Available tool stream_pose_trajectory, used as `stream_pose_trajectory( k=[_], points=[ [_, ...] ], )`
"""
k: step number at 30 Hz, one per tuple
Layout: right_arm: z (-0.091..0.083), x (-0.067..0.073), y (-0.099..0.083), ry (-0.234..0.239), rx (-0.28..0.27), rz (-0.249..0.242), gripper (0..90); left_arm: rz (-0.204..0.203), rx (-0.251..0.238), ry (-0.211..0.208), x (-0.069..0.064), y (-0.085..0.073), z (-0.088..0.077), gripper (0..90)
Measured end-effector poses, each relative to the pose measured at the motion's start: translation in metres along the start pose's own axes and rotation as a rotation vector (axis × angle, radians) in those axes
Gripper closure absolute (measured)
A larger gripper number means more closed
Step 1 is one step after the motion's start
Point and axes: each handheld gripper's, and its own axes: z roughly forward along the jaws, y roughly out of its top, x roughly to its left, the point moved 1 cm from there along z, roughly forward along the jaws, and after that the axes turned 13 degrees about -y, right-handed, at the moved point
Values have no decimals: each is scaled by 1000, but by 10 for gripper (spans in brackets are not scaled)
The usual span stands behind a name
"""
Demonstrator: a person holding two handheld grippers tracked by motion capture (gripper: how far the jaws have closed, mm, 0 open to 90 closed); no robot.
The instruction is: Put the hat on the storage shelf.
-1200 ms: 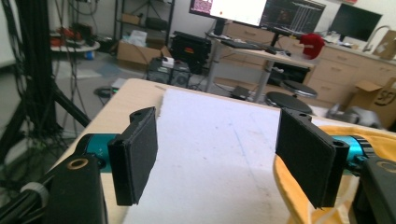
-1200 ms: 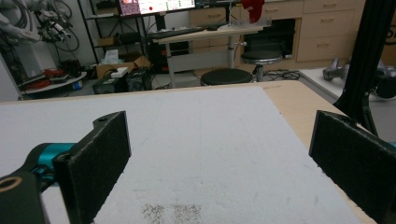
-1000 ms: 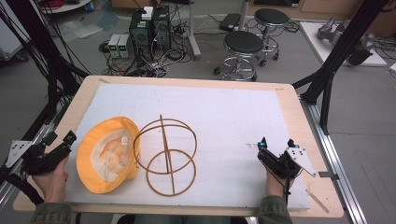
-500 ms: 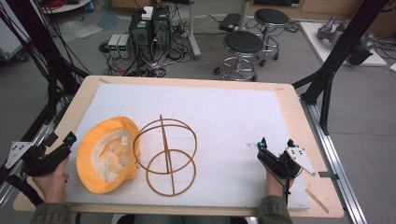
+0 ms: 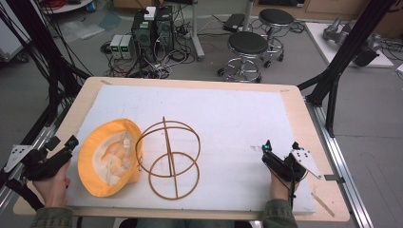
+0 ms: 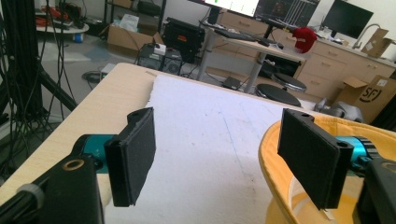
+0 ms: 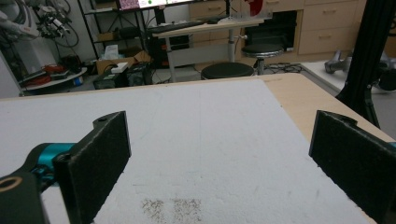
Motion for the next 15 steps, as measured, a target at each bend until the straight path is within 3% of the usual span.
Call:
stream_pose_trajectory(
  k=[11,15],
  points=[
    [0,0,0,4,2,1,43,5,89,-64,-10,6,6,298],
    [-1,-1,1,2,-14,4,44,11,120,-63,-13,2,9,299]
  ],
)
